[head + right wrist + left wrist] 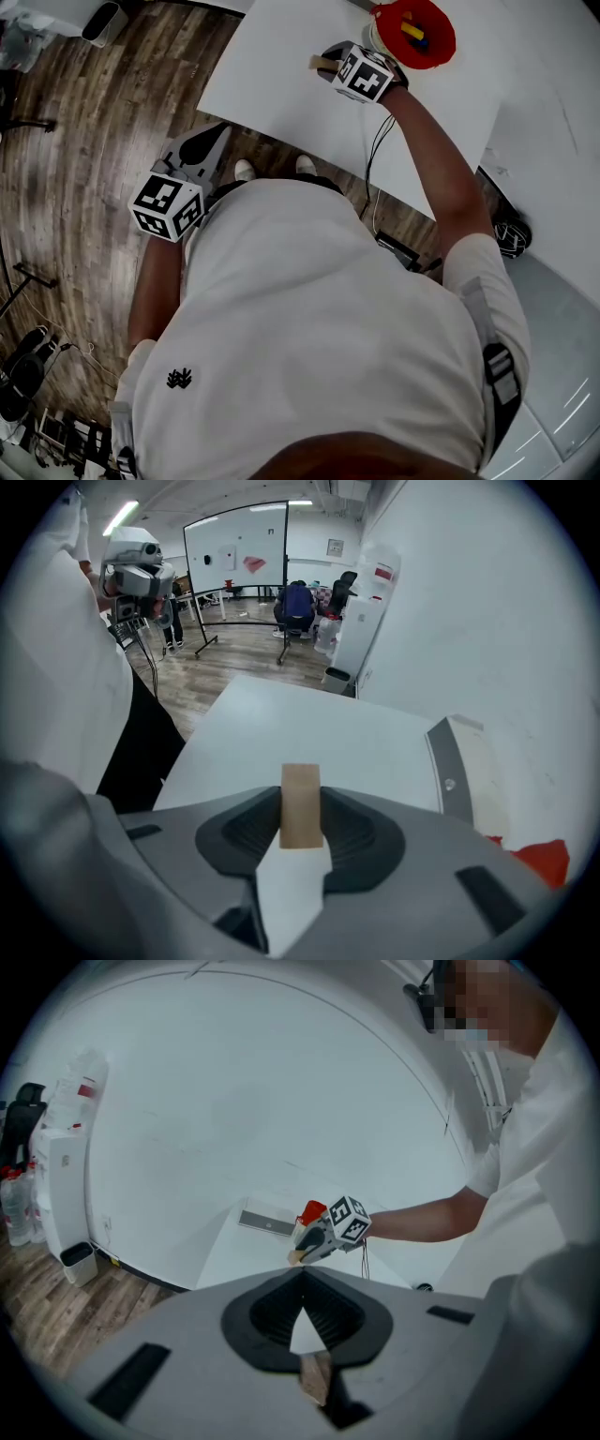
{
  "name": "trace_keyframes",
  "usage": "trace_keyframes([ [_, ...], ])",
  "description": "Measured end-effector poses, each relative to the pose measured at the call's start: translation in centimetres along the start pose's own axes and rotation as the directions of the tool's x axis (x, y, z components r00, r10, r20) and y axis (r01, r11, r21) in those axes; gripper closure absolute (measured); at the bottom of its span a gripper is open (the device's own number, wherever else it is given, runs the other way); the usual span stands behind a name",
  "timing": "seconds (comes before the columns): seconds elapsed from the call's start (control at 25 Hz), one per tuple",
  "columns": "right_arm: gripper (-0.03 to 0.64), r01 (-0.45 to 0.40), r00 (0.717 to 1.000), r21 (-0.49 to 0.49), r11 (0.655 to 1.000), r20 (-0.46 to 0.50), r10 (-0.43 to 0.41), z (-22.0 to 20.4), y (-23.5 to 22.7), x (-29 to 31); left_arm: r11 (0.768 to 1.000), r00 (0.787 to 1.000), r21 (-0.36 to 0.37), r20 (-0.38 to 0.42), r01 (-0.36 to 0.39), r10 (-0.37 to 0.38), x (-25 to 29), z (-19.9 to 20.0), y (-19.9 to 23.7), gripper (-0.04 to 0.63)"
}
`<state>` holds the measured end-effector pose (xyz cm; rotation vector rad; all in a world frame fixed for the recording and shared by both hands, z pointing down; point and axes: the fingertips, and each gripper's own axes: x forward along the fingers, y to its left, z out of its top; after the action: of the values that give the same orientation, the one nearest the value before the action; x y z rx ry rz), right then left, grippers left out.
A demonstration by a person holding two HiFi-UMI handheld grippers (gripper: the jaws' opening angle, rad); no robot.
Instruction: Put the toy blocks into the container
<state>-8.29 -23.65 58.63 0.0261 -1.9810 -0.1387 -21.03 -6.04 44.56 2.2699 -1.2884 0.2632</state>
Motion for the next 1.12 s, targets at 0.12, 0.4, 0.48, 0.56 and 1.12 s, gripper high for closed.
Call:
trace_keyframes([
  [0.12, 0.483, 0.014, 1.000, -0.003, 1.000, 0.014, -0.014, 0.6, 0.3, -2.7, 1.000, 1.000, 0.012, 0.005, 0.025, -0.025, 0.6, 0.3, -0.8, 0.589],
  [0.4, 0.485, 0.039, 0.997, 0.009, 0.999, 0.062, -0.040, 1.2, 0.2, -9.8, 0.997, 0.998, 0.038, 0.012, 0.066, -0.067, 1.8, 1.4, -3.0, 0.589],
  [0.48, 0.485, 0.046, 0.996, 0.014, 0.999, 0.070, -0.046, 0.9, -0.3, -11.1, 0.997, 0.997, 0.043, 0.015, 0.070, -0.071, 2.4, 1.4, -3.1, 0.589],
  [0.56, 0.485, 0.052, 0.996, 0.016, 0.999, 0.073, -0.053, 0.3, -1.5, -11.6, 0.996, 0.997, 0.046, 0.020, 0.071, -0.072, 3.5, 1.3, -2.6, 0.589],
  [1.12, 0.485, 0.193, 0.980, 0.123, 0.973, 0.022, -0.197, -7.4, -11.6, -18.2, 0.998, 0.998, 0.034, 0.034, 0.052, -0.053, 5.8, 1.2, -5.5, 0.589],
])
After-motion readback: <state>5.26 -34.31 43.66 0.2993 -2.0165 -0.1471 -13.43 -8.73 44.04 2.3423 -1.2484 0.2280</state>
